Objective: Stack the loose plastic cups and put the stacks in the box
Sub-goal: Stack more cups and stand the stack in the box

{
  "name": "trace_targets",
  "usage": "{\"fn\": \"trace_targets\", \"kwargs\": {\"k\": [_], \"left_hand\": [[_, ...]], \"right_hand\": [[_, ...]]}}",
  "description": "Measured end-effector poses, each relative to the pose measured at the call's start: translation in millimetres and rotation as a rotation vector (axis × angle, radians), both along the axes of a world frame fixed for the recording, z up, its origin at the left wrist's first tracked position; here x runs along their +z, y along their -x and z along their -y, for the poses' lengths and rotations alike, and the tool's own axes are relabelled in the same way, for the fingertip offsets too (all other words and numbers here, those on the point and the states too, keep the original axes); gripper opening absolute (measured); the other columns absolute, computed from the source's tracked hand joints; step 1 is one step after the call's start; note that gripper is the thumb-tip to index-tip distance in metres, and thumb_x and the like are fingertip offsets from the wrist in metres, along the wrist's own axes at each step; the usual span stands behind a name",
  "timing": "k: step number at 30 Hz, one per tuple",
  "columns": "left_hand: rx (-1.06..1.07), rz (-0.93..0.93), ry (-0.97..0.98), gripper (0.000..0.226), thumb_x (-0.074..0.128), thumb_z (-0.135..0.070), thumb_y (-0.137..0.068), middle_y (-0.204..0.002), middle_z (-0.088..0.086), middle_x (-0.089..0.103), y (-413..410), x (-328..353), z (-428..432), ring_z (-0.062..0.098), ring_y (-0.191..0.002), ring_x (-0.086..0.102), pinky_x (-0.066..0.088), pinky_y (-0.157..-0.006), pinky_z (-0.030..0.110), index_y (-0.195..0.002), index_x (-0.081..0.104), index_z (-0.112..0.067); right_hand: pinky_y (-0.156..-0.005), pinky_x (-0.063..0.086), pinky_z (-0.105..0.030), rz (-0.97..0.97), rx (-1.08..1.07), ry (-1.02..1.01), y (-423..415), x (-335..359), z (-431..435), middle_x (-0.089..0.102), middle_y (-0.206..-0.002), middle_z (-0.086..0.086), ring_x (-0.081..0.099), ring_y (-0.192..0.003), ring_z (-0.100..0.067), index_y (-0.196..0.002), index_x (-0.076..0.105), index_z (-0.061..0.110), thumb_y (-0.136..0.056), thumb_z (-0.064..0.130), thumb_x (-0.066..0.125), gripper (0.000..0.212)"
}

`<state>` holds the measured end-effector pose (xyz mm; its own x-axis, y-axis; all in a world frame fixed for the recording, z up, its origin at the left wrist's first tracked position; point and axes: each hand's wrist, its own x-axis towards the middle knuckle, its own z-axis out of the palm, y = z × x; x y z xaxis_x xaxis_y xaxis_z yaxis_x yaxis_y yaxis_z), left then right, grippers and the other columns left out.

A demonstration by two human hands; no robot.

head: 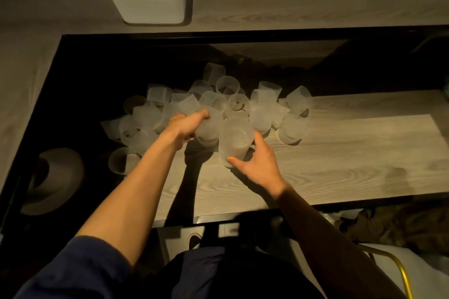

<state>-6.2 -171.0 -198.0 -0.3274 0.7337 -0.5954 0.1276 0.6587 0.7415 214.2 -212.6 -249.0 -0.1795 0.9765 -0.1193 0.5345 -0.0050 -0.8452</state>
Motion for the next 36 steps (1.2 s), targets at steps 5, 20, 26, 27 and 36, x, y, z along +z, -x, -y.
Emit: {"fn": "trace_targets", "kwargs": {"k": [5,20,26,27,36], "left_hand": [[0.057,0.224,-0.291,0.03,0.073,-0.025,-0.086,-0.109,0.009,0.068,0.2,30.1,16.9,0.017,-0.09,0.065,0.051,-0.078,0.028,-0.112,0.064,-0.013],[-0.595,-0.064,-0.554,0.067,0.085,-0.005,-0.071,-0.128,-0.016,0.062,-16.4,33.5,52.6,-0.001,-0.122,0.055,0.047,-0.105,0.035,-0.129,0.061,-0.028],[-0.56,0.11,-0.565,0.057,0.078,0.004,-0.079,-0.128,-0.002,0.064,-18.6,31.2,61.0,0.015,-0.123,0.061,0.051,-0.105,0.046,-0.13,0.058,-0.011],[-0.557,0.119,-0.567,0.055,0.078,0.003,-0.08,-0.129,0.0,0.063,-19.3,30.4,61.6,0.016,-0.123,0.061,0.051,-0.104,0.047,-0.13,0.057,-0.011],[-0.55,0.212,-0.521,0.064,0.077,-0.008,-0.081,-0.135,0.0,0.059,-25.4,27.6,60.8,0.018,-0.127,0.059,0.052,-0.102,0.05,-0.137,0.049,-0.017]], "right_hand": [[-0.096,0.05,-0.025,-0.004,0.016,-0.002,0.6,0.3,8.5,0.058,-0.134,0.012,0.054,-0.122,-0.006,-0.141,0.042,0.035,-0.069,0.037,0.091,0.087],[-0.101,0.051,-0.036,0.019,0.021,-0.023,6.6,1.8,20.6,0.061,-0.132,0.005,0.057,-0.122,-0.015,-0.142,0.041,0.027,-0.071,0.031,0.09,0.087],[-0.096,0.047,-0.029,0.026,0.012,-0.022,4.5,1.9,21.6,0.062,-0.13,0.004,0.058,-0.12,-0.016,-0.14,0.042,0.026,-0.071,0.03,0.09,0.084],[-0.096,0.047,-0.029,0.027,0.015,-0.02,3.9,2.5,21.3,0.062,-0.129,0.004,0.058,-0.12,-0.015,-0.14,0.042,0.026,-0.072,0.03,0.09,0.084],[-0.097,0.052,-0.034,0.016,0.007,-0.012,1.6,0.5,20.3,0.063,-0.129,0.006,0.059,-0.119,-0.015,-0.139,0.042,0.029,-0.07,0.032,0.09,0.083]]}}
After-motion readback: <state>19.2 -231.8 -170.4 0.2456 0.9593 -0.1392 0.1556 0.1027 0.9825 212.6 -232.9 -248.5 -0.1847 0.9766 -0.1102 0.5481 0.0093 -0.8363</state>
